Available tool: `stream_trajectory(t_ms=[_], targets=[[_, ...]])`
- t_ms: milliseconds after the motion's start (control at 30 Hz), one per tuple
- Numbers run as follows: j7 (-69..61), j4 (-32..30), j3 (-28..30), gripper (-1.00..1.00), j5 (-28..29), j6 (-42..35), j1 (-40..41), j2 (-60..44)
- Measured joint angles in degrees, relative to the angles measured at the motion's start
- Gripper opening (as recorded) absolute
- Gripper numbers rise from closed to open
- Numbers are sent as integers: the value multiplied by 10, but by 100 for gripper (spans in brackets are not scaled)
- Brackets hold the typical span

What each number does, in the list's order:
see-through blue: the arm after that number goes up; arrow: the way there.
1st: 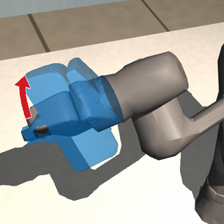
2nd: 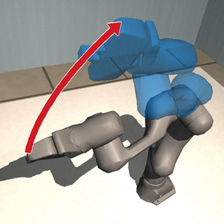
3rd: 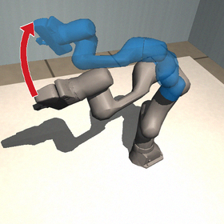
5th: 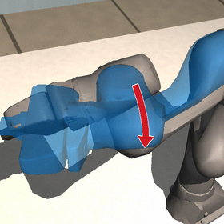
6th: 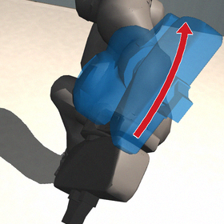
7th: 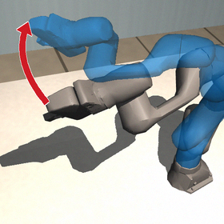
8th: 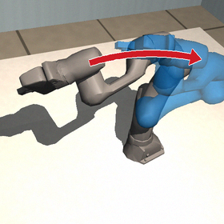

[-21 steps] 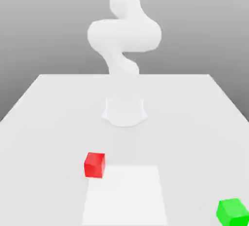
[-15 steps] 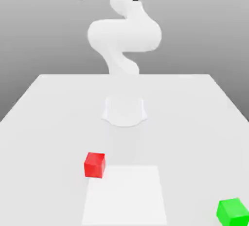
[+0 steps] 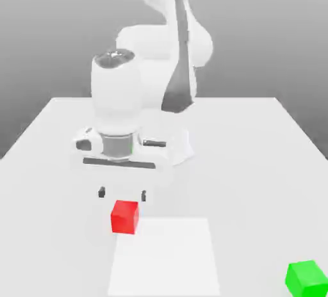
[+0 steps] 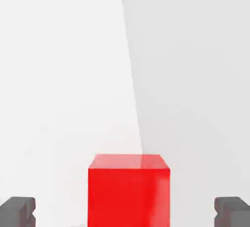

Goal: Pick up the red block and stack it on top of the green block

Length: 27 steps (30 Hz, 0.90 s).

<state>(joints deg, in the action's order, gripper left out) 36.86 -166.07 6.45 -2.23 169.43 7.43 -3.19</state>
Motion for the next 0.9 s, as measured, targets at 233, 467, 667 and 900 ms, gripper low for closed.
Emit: stream_trajectory(t_ms=[233, 467, 667, 900], targets=[[-23, 9, -41, -100, -31, 63, 34, -75], [-2, 1, -25, -100, -3, 18, 25, -21], [14, 6, -31, -100, 30, -80, 16, 72], [-34, 143, -87, -100, 27, -149, -94, 4]])
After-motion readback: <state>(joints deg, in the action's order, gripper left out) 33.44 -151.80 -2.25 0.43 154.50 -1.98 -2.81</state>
